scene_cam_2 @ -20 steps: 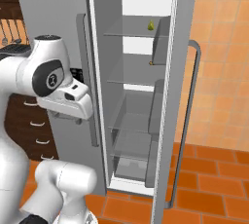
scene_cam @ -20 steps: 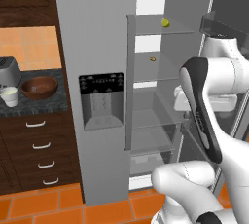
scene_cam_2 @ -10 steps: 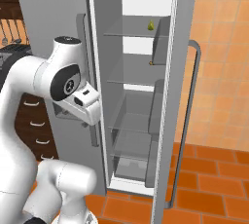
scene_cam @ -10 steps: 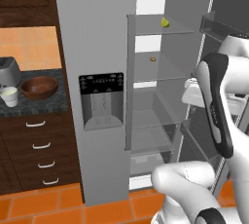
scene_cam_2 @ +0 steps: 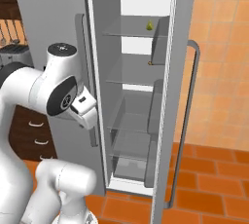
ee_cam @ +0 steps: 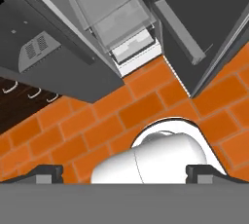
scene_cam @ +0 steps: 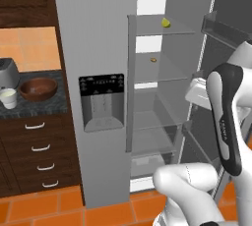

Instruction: Grab a lemon wedge from the fridge and one ice cube from the ice bowl, and put them in the glass of lemonade.

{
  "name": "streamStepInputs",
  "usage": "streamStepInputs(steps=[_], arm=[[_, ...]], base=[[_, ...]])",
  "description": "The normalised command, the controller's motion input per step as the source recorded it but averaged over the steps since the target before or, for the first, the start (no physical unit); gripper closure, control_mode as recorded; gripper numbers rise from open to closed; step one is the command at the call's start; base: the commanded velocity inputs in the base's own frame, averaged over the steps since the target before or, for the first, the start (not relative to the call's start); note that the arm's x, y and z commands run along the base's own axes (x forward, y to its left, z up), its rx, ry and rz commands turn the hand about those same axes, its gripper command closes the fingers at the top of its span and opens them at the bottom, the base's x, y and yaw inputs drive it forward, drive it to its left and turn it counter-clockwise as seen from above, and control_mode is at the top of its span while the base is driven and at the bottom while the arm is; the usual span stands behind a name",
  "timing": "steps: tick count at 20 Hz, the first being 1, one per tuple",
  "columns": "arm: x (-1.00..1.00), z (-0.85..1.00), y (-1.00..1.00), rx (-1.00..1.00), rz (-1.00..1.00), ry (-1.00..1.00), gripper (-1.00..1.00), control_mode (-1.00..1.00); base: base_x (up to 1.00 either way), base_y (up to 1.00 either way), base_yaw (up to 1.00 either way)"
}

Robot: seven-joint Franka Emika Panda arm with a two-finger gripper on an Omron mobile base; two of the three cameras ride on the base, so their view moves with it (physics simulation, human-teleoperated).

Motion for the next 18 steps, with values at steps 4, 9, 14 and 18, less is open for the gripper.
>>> streamStepInputs(steps=[4,9,14,18], arm=[[0.0,0.0,0.0,0.0,0.0,0.0,-1.0,1.0],[0.0,0.0,0.0,0.0,0.0,0.0,-1.0,1.0],[0.0,0.0,0.0,0.0,0.0,0.0,-1.0,1.0],[0.0,0.0,0.0,0.0,0.0,0.0,-1.0,1.0]], base=[[0.42,0.0,-0.18],[0.39,0.12,-0.29],[0.41,0.36,-0.33],[0.55,0.39,-0.34]])
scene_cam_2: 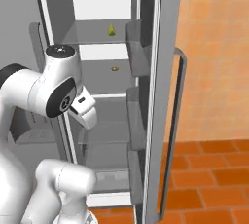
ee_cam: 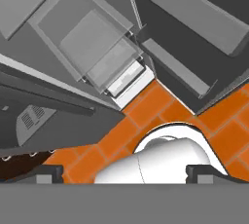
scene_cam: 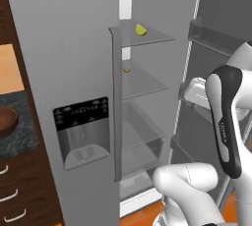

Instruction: Grab a lemon wedge from the fridge and one ice cube from the ice bowl, and put them in the glass of lemonade.

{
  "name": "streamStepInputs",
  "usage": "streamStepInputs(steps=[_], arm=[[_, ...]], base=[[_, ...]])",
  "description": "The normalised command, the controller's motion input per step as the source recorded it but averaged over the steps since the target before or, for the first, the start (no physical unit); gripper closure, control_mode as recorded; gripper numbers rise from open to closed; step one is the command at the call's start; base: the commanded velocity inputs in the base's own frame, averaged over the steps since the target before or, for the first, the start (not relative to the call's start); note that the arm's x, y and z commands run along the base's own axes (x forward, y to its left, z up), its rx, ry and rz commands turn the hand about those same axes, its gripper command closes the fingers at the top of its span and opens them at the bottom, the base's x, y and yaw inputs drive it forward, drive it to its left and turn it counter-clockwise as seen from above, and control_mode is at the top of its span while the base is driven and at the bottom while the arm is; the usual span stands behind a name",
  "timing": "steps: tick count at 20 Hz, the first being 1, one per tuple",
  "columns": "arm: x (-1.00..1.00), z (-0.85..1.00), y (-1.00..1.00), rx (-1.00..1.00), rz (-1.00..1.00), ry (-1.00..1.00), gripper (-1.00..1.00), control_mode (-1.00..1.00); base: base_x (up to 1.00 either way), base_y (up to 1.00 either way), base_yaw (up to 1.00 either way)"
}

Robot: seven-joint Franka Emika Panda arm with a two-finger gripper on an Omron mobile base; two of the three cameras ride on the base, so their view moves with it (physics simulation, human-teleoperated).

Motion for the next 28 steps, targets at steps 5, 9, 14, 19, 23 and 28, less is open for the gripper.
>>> streamStepInputs(steps=[5,9,14,19,23,28], arm=[[0.0,0.0,0.0,0.0,0.0,0.0,-1.0,1.0],[0.0,0.0,0.0,0.0,0.0,0.0,-1.0,1.0],[0.0,0.0,0.0,0.0,0.0,0.0,-1.0,1.0],[0.0,0.0,0.0,0.0,0.0,0.0,-1.0,1.0],[0.0,0.0,0.0,0.0,0.0,0.0,-1.0,1.0],[0.0,0.0,0.0,0.0,0.0,0.0,-1.0,1.0]], base=[[0.58,0.53,-0.21],[0.92,0.19,-0.09],[0.93,-0.02,0.0],[0.83,-0.68,0.19],[0.32,-0.08,0.13],[0.47,0.52,-0.19]])
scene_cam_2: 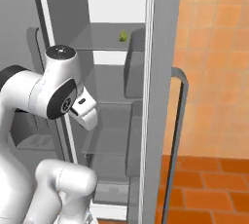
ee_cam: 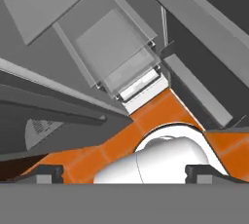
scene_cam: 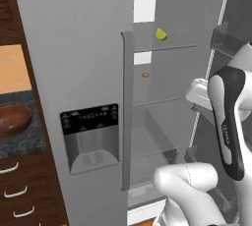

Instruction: Grab a lemon wedge from the fridge and one ice cube from the ice bowl, and put them in the glass of lemonade.

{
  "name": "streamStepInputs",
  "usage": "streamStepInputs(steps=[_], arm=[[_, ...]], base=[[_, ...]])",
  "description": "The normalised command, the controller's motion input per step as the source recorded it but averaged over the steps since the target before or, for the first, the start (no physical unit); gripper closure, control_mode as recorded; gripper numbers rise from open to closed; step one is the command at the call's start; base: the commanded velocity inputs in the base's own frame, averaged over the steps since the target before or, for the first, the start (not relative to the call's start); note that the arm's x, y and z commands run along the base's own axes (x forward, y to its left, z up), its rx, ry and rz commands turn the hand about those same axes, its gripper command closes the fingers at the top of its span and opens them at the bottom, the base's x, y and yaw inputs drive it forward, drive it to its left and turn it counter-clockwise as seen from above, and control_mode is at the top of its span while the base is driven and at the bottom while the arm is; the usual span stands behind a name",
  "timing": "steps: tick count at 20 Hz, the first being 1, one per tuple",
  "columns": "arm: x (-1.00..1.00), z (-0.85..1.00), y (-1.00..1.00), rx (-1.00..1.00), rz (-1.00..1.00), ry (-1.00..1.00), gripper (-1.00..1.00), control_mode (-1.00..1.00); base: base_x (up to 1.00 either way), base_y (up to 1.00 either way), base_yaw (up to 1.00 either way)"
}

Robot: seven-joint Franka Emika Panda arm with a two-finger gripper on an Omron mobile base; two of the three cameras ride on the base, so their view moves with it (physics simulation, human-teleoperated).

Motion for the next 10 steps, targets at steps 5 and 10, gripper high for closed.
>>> streamStepInputs(steps=[5,10], arm=[[0.0,0.0,0.0,0.0,0.0,0.0,-1.0,1.0],[0.0,0.0,0.0,0.0,0.0,0.0,-1.0,1.0]], base=[[0.92,0.32,-0.34],[0.5,0.03,-0.12]])
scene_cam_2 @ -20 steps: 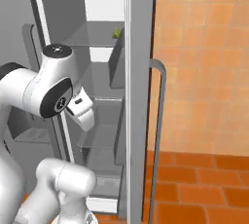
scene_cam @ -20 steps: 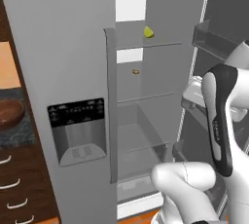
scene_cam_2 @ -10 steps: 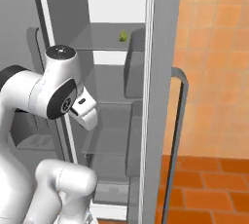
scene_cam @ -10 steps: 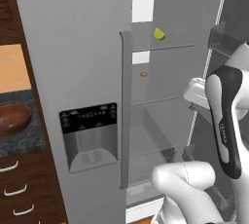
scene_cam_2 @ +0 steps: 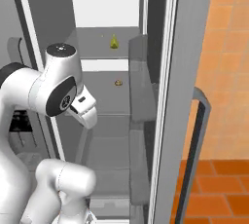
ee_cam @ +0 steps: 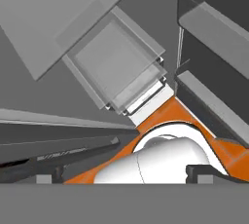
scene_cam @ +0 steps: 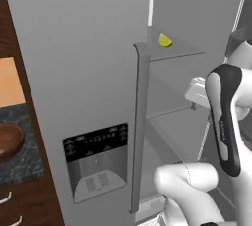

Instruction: Grab a lemon wedge from the fridge and one ice cube from the ice bowl, and put them in the glass of lemonade.

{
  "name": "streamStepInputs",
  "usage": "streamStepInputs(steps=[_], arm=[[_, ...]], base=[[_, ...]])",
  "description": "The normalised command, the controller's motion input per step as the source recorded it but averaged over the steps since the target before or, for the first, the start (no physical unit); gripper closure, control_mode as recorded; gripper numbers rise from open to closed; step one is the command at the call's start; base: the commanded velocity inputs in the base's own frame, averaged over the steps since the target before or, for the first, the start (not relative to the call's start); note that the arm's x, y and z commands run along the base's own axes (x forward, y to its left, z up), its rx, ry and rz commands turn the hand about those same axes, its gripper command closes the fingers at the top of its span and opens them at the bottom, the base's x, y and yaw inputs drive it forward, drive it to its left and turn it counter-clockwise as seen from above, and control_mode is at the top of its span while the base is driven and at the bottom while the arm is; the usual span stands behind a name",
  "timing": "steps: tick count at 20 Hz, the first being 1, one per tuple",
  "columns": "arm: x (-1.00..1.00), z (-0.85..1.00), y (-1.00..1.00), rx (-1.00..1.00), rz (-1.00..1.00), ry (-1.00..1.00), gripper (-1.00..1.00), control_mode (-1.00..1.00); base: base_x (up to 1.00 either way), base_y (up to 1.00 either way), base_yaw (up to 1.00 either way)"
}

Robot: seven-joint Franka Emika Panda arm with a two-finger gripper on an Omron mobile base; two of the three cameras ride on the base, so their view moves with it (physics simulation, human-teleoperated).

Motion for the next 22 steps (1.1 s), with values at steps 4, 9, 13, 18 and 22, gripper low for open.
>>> streamStepInputs(steps=[4,9,13,18,22], arm=[[0.0,0.0,0.0,0.0,0.0,0.0,-1.0,-1.0],[0.0,0.0,0.0,0.0,0.0,-0.01,-1.0,-1.0],[0.15,0.07,0.0,0.0,0.0,-0.02,-1.0,-1.0],[0.32,0.92,0.16,-0.08,0.0,-0.31,-1.0,-1.0],[0.25,1.0,0.11,-0.08,0.0,-0.46,-1.0,-1.0]], base=[[0.0,0.0,0.0],[0.0,0.0,0.0],[0.0,0.0,0.0],[0.0,0.0,0.0],[0.0,0.0,0.0]])
